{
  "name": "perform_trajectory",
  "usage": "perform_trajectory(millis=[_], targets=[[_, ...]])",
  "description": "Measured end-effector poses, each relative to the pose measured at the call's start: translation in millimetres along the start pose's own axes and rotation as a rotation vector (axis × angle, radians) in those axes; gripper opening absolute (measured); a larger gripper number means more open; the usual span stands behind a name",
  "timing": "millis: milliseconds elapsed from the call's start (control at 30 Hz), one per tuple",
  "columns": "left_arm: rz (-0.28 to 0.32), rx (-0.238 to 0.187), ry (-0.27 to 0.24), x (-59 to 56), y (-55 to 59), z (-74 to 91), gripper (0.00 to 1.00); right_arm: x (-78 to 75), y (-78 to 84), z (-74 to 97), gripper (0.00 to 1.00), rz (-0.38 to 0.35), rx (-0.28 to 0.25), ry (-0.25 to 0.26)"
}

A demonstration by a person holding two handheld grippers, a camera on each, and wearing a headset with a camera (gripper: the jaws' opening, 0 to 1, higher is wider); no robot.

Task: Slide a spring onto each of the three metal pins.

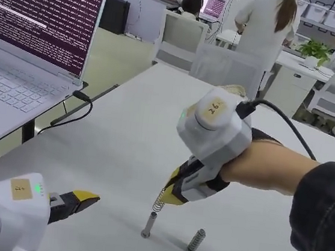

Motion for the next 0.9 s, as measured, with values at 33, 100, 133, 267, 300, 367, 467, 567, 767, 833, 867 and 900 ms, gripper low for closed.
perform_trajectory(millis=[33, 100, 133, 267, 300, 367, 467, 567, 767, 833, 867, 900], targets=[[0.0, 0.0, 0.0, 0.0, 0.1, -0.1, 0.82, -0.6, 0.1, -1.1, 0.08, -0.001, 0.002, -0.002], [0.0, 0.001, 0.001, 0.0, 0.3, -0.3, 0.82, -0.8, 0.3, -3.2, 0.08, -0.002, 0.007, -0.007], [0.0, 0.002, 0.001, 0.0, 0.6, -0.4, 0.82, -0.9, 0.6, -4.0, 0.08, -0.001, 0.009, -0.008], [0.002, 0.005, 0.0, 0.0, 1.6, -0.3, 0.82, -1.7, 2.4, -7.1, 0.08, -0.003, 0.015, -0.014], [0.003, 0.005, 0.0, 0.0, 1.8, -0.3, 0.82, -2.0, 2.7, -7.6, 0.08, -0.004, 0.017, -0.015], [0.005, 0.005, -0.001, 0.2, 2.2, -0.2, 0.82, -2.3, 3.5, -8.7, 0.08, -0.006, 0.019, -0.018], [0.007, 0.006, -0.004, 0.5, 2.7, -0.2, 0.81, -3.3, 4.9, -10.7, 0.08, -0.008, 0.022, -0.019], [0.007, 0.008, -0.005, 0.7, 3.3, -0.3, 0.81, -3.9, 6.2, -13.1, 0.08, -0.01, 0.026, -0.024], [0.012, 0.009, -0.008, 2.3, 4.4, -0.1, 0.81, -5.5, 6.7, -17.0, 0.08, -0.012, 0.028, -0.027], [0.013, 0.01, -0.01, 2.8, 4.5, 0.1, 0.81, -5.9, 6.9, -18.6, 0.08, -0.014, 0.027, -0.029], [0.013, 0.01, -0.011, 2.9, 4.5, 0.2, 0.81, -6.4, 7.1, -19.8, 0.08, -0.014, 0.027, -0.029], [0.015, 0.01, -0.01, 3.0, 4.7, 0.2, 0.81, -6.5, 7.3, -21.0, 0.08, -0.015, 0.027, -0.031]])
Point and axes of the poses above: the centre of the closed fingertips' face, and the gripper's own axes: z roughly backward along the fingers, x roughly to its left, y roughly out of its underside, the point moved 10 cm from there along z, roughly backward along the fingers, and after that the axes turned 11 degrees about -y, right-handed, at the moved point
